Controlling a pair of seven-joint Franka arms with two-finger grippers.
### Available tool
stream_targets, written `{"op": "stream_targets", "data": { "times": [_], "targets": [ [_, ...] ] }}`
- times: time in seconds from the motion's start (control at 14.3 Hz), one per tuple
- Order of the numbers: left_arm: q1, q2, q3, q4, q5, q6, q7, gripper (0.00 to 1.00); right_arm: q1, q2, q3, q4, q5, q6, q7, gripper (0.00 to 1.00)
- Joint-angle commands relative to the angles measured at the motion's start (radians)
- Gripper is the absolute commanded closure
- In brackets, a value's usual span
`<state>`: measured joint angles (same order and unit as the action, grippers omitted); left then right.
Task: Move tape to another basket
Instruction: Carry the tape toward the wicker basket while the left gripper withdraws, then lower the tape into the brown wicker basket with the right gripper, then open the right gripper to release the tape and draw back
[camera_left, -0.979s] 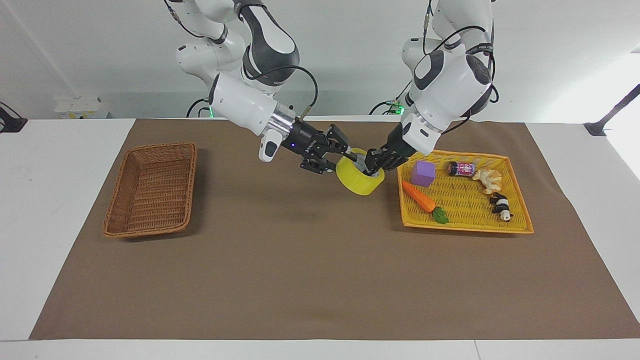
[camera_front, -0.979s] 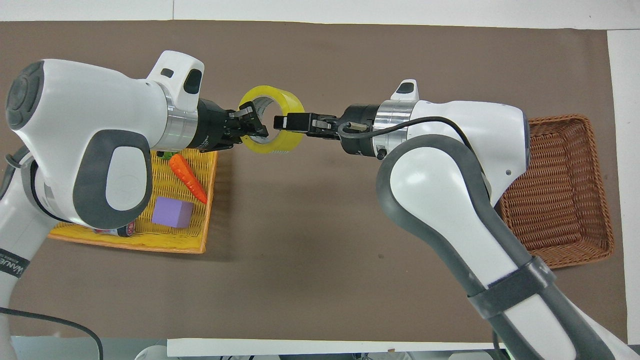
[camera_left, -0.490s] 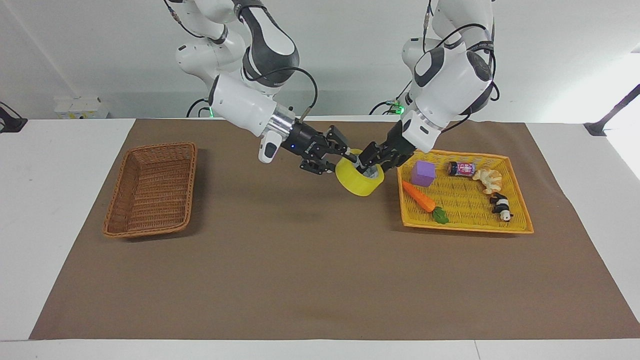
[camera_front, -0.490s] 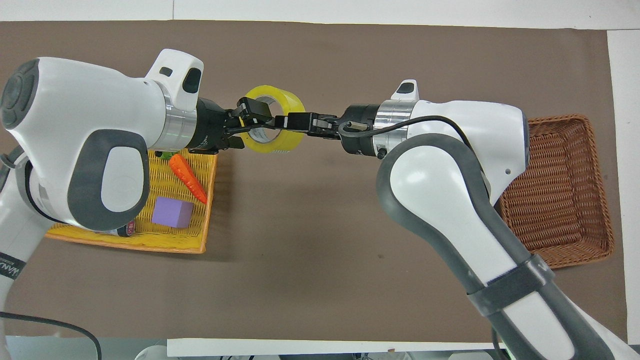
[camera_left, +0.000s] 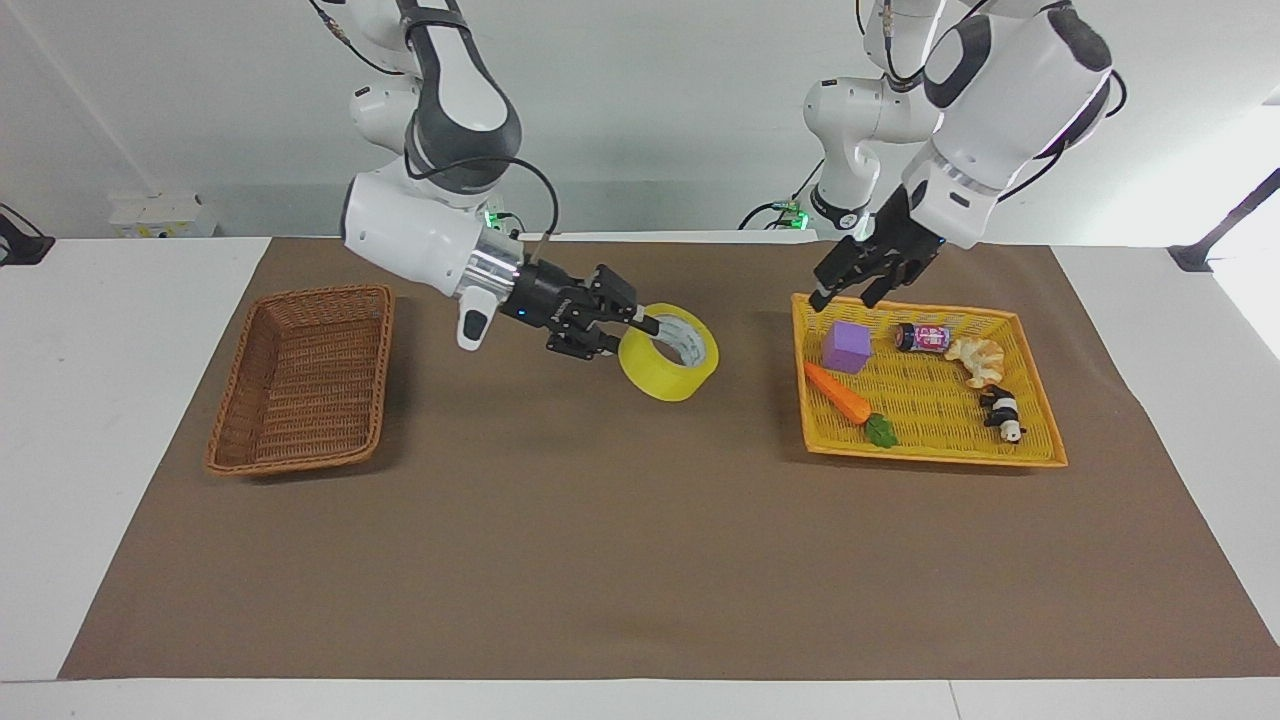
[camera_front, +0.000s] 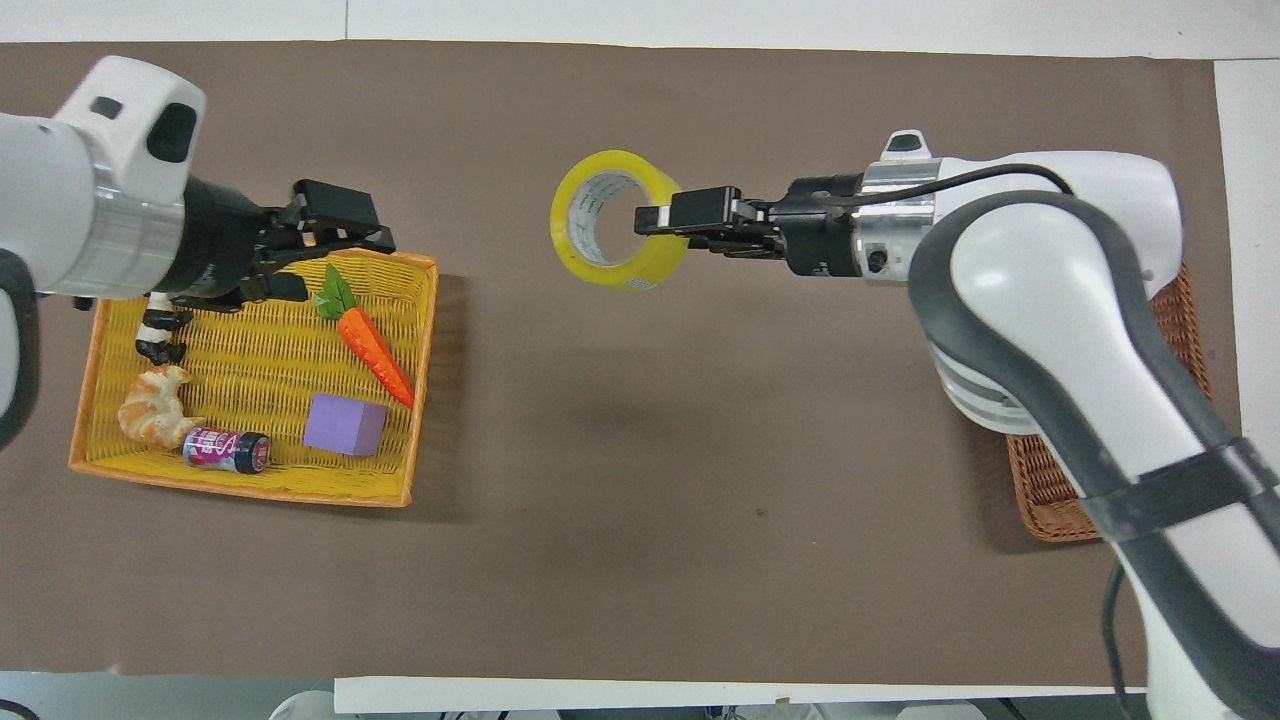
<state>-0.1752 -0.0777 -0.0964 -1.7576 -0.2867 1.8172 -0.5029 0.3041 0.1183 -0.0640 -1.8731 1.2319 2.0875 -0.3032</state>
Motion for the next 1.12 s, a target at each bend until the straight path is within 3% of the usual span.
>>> {"op": "stream_targets", "data": {
  "times": [0.0,0.28,0.49,0.77,1.05],
  "targets": [
    [0.112,0.012,-0.006,0.01,0.046,-0.033,0.106,0.01,-0.117,-0.039,0.009,-0.041,-0.011,-0.119,-0.033,1.0],
    [0.273,0.009,-0.005,0.009,0.049,-0.049,0.375,0.01,-0.316,-0.048,0.009,-0.043,-0.158,-0.327,-0.045,1.0],
    [0.321,0.007,-0.002,0.006,0.161,-0.061,0.411,0.0,-0.468,-0.025,0.009,-0.038,-0.187,-0.481,-0.06,1.0],
    [0.326,0.007,0.001,0.004,0.17,-0.055,0.411,0.0,-0.65,0.043,0.01,-0.011,-0.358,-0.663,-0.236,1.0],
    [0.341,0.004,-0.005,-0.002,0.17,-0.072,0.408,0.0,-0.807,0.191,0.01,0.13,-0.572,-0.814,-0.46,1.0]
  ]
}}
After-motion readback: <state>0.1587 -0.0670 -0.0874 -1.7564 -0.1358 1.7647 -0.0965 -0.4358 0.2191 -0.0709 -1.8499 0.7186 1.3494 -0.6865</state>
